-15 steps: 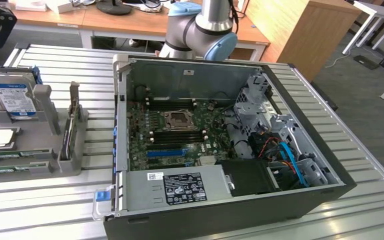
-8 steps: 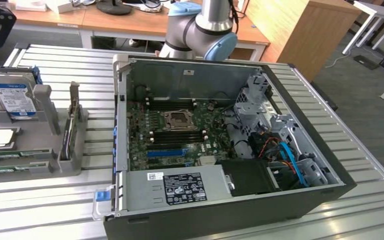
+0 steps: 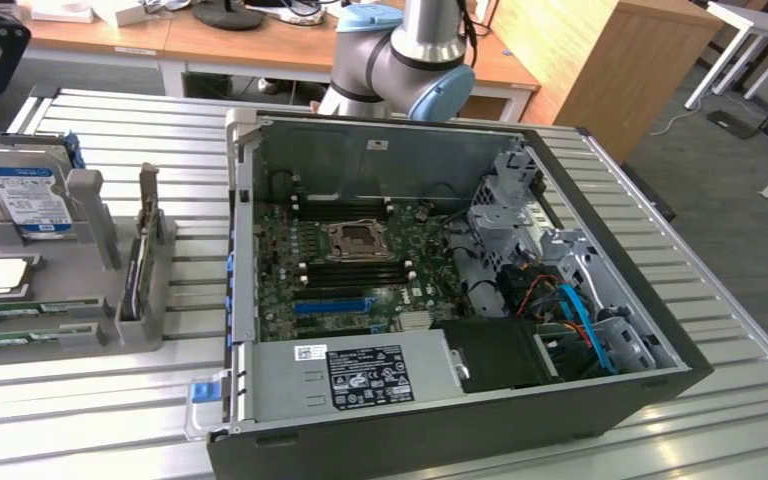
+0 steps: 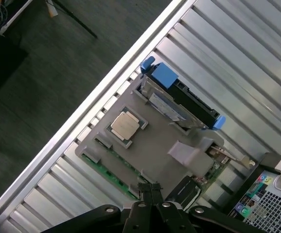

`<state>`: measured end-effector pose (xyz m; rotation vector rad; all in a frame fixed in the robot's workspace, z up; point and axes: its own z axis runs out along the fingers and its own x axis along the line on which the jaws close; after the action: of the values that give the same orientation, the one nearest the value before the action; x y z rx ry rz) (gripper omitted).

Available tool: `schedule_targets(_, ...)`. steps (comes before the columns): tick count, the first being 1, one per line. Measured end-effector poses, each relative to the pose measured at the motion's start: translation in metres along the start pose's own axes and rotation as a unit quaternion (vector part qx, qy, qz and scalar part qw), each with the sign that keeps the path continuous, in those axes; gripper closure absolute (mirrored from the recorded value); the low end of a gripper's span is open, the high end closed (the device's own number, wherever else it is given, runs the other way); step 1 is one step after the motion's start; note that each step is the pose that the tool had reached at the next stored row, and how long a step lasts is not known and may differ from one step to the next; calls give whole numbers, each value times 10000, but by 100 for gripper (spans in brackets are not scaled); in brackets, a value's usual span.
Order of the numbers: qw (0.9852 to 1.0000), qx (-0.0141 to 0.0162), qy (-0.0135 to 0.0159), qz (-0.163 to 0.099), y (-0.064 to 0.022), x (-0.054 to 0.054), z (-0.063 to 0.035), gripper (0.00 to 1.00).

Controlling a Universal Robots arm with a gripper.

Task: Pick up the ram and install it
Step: 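Pick up the ram and move it above insertion slot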

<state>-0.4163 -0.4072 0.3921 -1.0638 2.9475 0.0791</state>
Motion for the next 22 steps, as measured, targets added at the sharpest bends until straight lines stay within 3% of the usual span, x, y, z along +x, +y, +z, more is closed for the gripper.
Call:
schedule_targets(10,9989,-11,21,-462,0,0,0,89)
schedule_targets(22,9946,-24,47,-1040,0,0,0,89)
